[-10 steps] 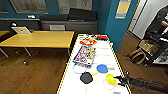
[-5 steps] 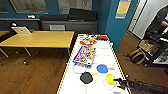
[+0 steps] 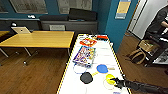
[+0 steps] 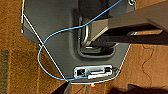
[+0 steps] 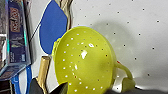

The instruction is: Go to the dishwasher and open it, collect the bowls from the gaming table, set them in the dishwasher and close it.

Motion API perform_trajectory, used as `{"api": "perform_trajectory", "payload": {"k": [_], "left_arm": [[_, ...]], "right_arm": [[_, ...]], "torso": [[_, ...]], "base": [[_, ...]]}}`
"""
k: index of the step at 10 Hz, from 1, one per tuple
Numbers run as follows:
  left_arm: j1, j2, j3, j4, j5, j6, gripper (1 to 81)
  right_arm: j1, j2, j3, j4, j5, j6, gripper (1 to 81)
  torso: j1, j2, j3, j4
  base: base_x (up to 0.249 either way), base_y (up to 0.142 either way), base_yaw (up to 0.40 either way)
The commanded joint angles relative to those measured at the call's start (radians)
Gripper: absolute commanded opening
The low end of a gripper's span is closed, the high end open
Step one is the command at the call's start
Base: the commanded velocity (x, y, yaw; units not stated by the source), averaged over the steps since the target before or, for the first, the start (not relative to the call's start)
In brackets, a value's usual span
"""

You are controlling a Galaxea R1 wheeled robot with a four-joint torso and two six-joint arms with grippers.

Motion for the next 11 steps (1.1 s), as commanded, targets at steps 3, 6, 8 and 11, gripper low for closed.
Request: {"api": "perform_trajectory", "payload": {"k": [3, 6, 8, 11], "left_arm": [[0.0, -0.007, 0.009, -0.004, 0.069, -0.004, 81.1], [-0.003, -0.021, 0.009, -0.016, 0.072, -0.005, 81.1], [-0.003, -0.018, 0.015, -0.013, 0.071, -0.005, 81.1], [-0.011, -0.003, 0.017, -0.002, 0.069, -0.005, 81.1]], "right_arm": [[0.013, 0.004, -0.05, 0.008, 0.087, 0.01, 1.0], [-0.026, -0.048, 0.002, 0.018, 0.181, 0.013, 1.0], [0.075, -0.188, 0.192, 0.021, 0.16, 0.013, 1.0], [0.215, -0.425, 0.433, 0.01, -0.02, 0.016, 1.0]], "torso": [[0.0, 0.0, 0.0, 0.0], [0.0, 0.0, 0.0, 0.0], [0.0, 0.0, 0.0, 0.0], [0.0, 0.0, 0.0, 0.0]], "base": [[0.0, 0.0, 0.0], [0.0, 0.0, 0.0], [0.0, 0.0, 0.0], [0.0, 0.0, 0.0]]}}
